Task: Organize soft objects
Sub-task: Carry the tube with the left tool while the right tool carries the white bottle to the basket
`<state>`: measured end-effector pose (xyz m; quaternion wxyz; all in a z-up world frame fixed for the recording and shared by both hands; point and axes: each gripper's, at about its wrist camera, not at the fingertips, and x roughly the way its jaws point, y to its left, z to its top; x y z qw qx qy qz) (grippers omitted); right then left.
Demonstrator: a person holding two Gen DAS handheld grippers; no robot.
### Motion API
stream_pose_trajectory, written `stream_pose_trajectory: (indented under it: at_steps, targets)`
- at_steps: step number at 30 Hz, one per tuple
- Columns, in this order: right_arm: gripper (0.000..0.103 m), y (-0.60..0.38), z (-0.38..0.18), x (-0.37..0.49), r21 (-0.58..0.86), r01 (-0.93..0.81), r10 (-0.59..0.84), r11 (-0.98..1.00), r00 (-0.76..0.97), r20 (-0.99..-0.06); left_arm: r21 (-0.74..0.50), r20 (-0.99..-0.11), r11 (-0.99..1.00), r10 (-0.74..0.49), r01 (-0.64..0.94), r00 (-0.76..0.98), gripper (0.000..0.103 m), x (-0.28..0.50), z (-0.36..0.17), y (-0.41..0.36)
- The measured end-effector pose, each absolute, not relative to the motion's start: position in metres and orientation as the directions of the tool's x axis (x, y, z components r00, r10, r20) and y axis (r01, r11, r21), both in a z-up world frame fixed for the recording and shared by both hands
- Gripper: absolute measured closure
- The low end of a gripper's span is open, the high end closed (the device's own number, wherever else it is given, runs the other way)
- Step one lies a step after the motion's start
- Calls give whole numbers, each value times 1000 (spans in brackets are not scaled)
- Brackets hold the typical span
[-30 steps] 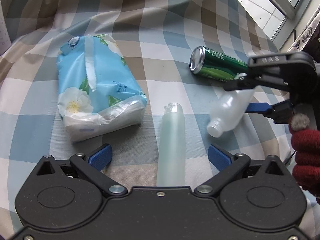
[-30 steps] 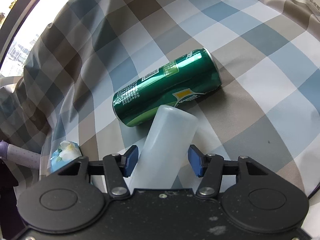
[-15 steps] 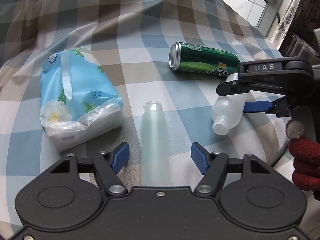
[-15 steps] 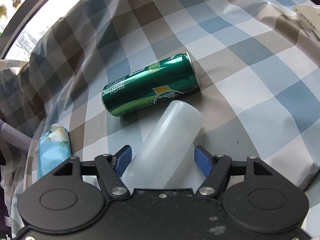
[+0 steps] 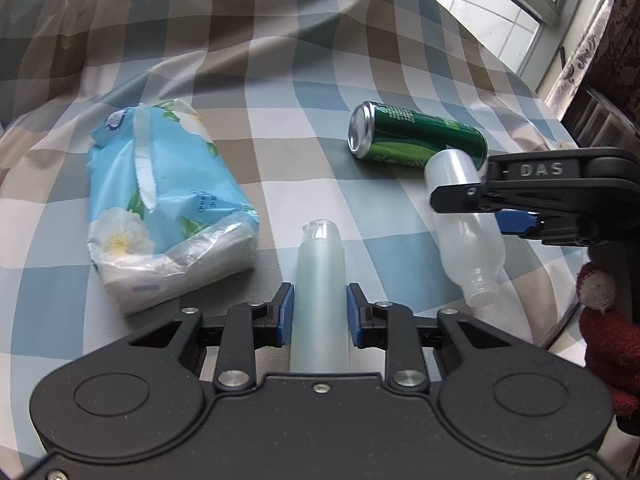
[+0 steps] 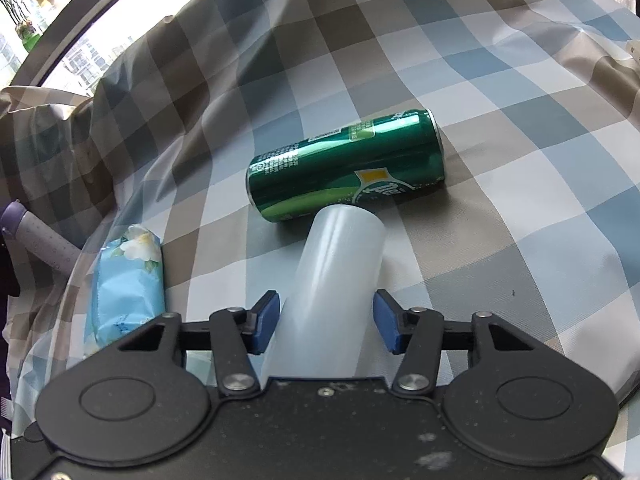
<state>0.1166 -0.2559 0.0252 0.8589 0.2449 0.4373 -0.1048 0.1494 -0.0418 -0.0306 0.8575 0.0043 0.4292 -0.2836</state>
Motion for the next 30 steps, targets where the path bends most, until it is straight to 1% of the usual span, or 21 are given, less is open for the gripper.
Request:
stream_pose_trajectory:
  at_steps: [4,11,14,18,23,30]
  targets:
    - [53,-258,38,109,374,361,54,854,654,-755,-259,-734,847,-485,464,475,76,149,-25,-35]
    - [54,-273,44,93,515,324,167,794,699,-696,-258,-712,869,-467,422,525,76,127,0,-25]
    - [55,-274,49,83,531,306,176,790,717,-675,-262,-706,879,-455,398,543,76,110,10,-18]
    - [55,-272,62,65,533,270,177,802,745,-643,-237,-693,895,-428,377,580,76,83,24,-8]
    - [55,-265,68,24,589,225,250,776,748,-615,-239,-672,900,-424,364,608,76,54,42,7]
    - [55,-235,98,-34,584,146,294,798,752,-590,-214,-651,913,-399,348,646,76,16,53,19]
